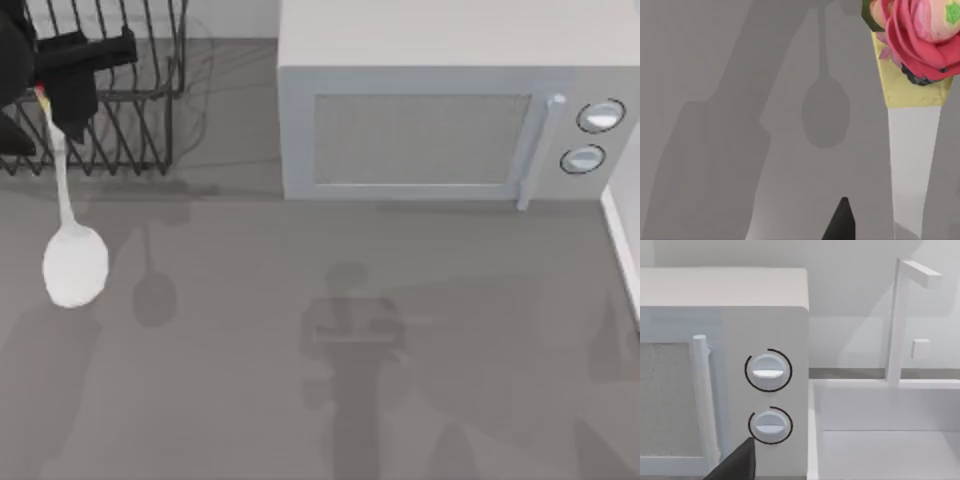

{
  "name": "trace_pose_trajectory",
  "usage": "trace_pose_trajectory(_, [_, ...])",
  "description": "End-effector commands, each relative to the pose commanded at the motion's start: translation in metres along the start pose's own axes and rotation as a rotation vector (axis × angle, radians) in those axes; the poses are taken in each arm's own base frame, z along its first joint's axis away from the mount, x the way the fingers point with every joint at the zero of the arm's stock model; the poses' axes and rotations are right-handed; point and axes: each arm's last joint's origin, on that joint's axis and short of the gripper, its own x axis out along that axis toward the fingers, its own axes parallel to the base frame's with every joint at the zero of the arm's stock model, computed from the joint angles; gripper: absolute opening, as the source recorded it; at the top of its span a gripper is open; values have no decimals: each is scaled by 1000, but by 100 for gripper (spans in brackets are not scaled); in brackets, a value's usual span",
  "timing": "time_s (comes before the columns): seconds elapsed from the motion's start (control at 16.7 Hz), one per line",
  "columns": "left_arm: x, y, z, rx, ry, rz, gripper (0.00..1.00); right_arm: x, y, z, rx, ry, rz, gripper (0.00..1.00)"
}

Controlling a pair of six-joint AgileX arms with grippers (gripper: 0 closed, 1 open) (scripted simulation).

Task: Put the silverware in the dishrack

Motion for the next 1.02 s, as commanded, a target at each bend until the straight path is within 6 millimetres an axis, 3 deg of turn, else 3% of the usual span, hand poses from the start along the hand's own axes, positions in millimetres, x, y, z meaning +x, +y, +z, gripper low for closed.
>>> trace_pose_trajectory(0.36, [-51,53,-4,76,-611,-164,0,0,0,0,0,0,0,100])
trace_pose_trajectory(0.66, [-102,88,-42,195,-1096,-122,0,0,0,0,0,0,0,100])
trace_pose_trajectory(0.84, [-119,97,-61,243,-1243,-74,0,0,0,0,0,0,0,100])
trace_pose_trajectory(1.02, [-121,98,-64,250,-1265,-65,0,0,0,0,0,0,0,100])
